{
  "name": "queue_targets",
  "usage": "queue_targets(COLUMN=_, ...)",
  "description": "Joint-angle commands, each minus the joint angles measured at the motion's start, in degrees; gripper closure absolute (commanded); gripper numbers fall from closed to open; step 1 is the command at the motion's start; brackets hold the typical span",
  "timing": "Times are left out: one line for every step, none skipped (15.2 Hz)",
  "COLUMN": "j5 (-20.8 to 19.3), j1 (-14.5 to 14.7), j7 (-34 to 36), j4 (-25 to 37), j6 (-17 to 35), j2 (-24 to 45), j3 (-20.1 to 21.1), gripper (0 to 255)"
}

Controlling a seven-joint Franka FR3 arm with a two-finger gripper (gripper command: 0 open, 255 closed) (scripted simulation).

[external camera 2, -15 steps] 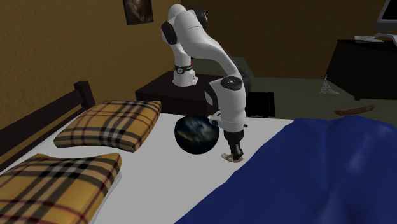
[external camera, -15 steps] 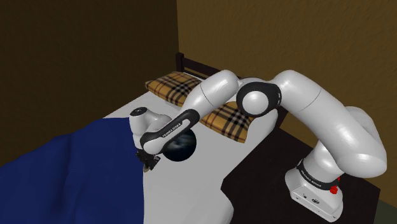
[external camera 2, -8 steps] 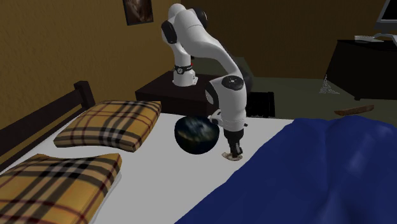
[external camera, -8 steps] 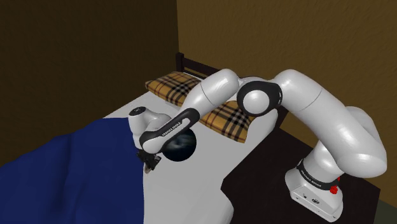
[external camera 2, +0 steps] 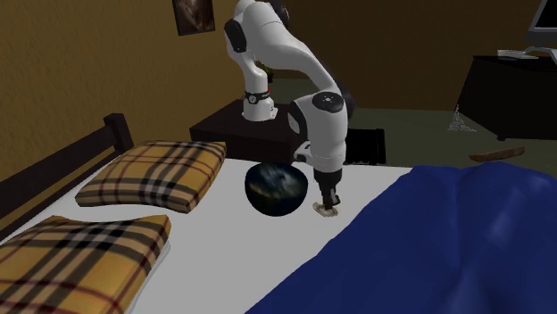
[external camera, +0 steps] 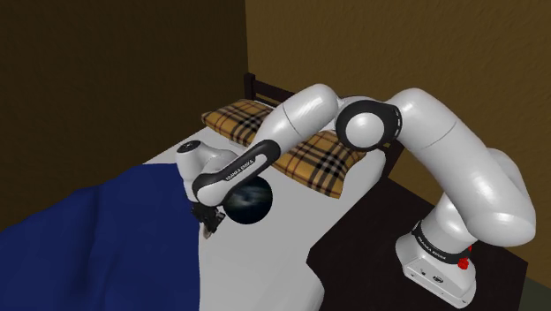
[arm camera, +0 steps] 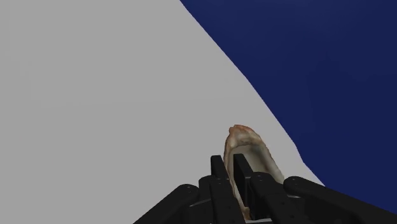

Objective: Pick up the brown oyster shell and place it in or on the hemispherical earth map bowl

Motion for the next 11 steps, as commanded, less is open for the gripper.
queue_targets(j5=0.2, j1=-0.2, j7=0.1, j4=-0.4, j6=-0.7, j2=-1.1, j3=0.3, gripper=255)
queue_targets(j5=0.3, j1=-0.3, j7=0.1, j4=-0.7, j6=-1.0, j2=-1.7, j3=0.4, gripper=255)
queue_targets(j5=0.4, j1=-0.4, j7=0.2, j4=-0.9, j6=-1.4, j2=-2.3, j3=0.6, gripper=255)
queue_targets(j5=0.5, j1=-0.6, j7=0.2, j4=-1.2, j6=-1.7, j2=-2.8, j3=0.7, gripper=255)
queue_targets(j5=0.7, j1=-0.7, j7=0.2, j4=-1.4, j6=-2.1, j2=-3.4, j3=0.9, gripper=255)
queue_targets(j5=0.8, j1=-0.8, j7=0.2, j4=-1.5, j6=-2.5, j2=-3.9, j3=1.0, gripper=255)
queue_targets(j5=0.9, j1=-0.9, j7=0.3, j4=-1.7, j6=-2.8, j2=-4.5, j3=1.1, gripper=255)
queue_targets(j5=1.0, j1=-1.0, j7=0.3, j4=-1.9, j6=-3.2, j2=-5.0, j3=1.3, gripper=255)
queue_targets(j5=1.1, j1=-1.1, j7=0.3, j4=-2.0, j6=-3.6, j2=-5.5, j3=1.4, gripper=255)
queue_targets(j5=1.3, j1=-1.2, j7=0.3, j4=-2.1, j6=-4.0, j2=-6.1, j3=1.6, gripper=255)
queue_targets(j5=1.4, j1=-1.3, j7=0.3, j4=-2.2, j6=-4.4, j2=-6.6, j3=1.7, gripper=255)
